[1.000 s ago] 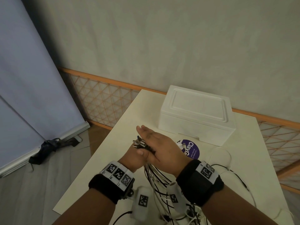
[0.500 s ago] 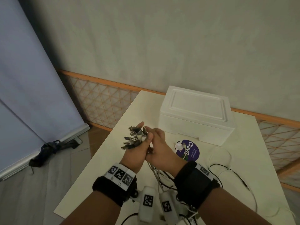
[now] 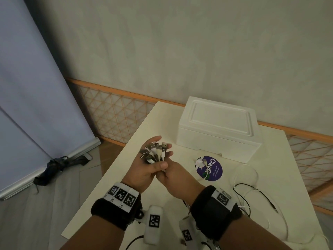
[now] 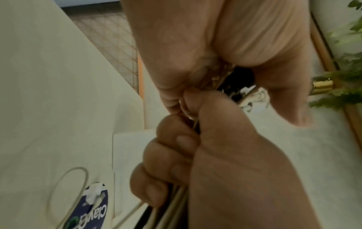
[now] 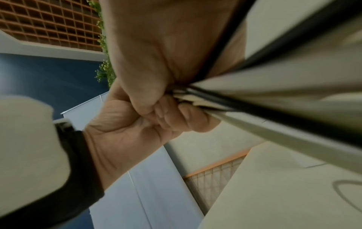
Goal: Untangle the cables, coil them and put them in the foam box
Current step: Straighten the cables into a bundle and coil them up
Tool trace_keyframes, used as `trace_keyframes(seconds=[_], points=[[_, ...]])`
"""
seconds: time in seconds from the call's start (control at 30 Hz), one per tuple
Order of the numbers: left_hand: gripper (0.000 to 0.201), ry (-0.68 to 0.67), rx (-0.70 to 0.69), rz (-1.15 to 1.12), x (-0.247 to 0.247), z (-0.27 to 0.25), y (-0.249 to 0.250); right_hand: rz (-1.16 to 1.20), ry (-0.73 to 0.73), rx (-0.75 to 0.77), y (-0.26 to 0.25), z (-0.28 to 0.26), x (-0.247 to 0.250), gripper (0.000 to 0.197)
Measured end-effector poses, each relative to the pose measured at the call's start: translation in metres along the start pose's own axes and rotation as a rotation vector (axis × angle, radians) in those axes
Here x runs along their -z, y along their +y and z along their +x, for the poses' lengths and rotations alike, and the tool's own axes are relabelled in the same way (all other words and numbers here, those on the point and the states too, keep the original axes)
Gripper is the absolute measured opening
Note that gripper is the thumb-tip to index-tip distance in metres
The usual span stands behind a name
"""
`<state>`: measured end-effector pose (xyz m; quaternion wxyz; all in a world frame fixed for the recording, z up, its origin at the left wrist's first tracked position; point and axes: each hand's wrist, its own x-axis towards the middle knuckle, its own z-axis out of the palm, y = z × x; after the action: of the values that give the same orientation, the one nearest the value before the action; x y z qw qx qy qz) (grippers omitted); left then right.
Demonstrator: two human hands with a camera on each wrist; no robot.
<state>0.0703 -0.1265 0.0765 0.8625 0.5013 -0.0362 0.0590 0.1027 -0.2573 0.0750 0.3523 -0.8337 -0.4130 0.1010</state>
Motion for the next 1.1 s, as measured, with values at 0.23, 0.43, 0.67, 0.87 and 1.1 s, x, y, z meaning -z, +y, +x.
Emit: trace_keyframes(seconds=[0.23,0.43,0.67,0.87,1.1], points=[[0.059,0.022,-0.051,0.137,0.002,0.001,0.024,-0.135,-0.044,-0.228,-0.010,-0.001,0.009,0.031],[0.016,0.124,-0.137,0.342,-0.009,0.001,0.017,-0.164,-0.059,-0.338,-0.018,0.005,0.017,0.017],[0.019,0.118,-0.133,0.350,-0.016,0.002,0.012,0.029,0.087,-0.242,-0.017,0.012,0.002,0.002],[0.017,0.139,-0.083,0.373,-0.017,-0.001,0.016,-0.080,0.040,-0.292,-0.016,0.015,0.001,0.009],[0.031,0.266,-0.036,0.348,-0.018,0.000,0.014,0.051,0.052,-0.348,-0.021,0.014,0.009,0.010]])
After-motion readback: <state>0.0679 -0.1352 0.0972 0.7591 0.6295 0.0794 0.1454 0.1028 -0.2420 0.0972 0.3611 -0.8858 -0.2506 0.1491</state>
